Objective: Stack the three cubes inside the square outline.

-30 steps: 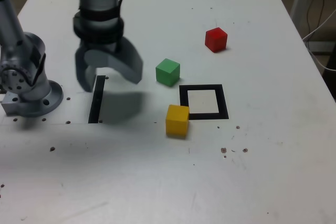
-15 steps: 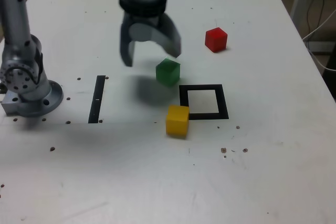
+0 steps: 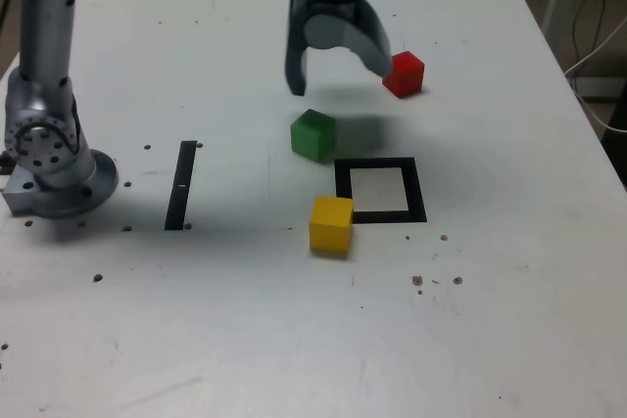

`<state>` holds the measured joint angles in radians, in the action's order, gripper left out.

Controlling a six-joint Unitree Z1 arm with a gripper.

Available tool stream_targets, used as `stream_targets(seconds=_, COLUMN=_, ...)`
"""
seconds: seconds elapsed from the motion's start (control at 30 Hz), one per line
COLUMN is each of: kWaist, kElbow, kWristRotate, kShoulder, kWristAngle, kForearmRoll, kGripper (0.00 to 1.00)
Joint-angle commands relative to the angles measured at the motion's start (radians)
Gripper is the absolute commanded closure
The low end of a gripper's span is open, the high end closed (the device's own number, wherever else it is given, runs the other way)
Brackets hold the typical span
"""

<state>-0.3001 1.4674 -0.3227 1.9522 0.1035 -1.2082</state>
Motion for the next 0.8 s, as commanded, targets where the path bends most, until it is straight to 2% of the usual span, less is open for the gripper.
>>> stream_targets(seconds=0.0, kWaist=-0.011, kElbow=0.048, kWristRotate=-0.008, kShoulder=0.034, kWristAngle=0.006, kForearmRoll=-0.01, kGripper=0.0)
stream_targets(seconds=0.47, kWaist=-0.064, kElbow=0.341, kWristRotate=-0.064, kShoulder=0.241, kWristAngle=0.016, kForearmRoll=-0.08, kGripper=0.0)
stream_targets(seconds=0.77, kWaist=-0.075, kElbow=0.375, kWristRotate=-0.105, kShoulder=0.261, kWristAngle=0.044, kForearmRoll=-0.1, kGripper=0.0)
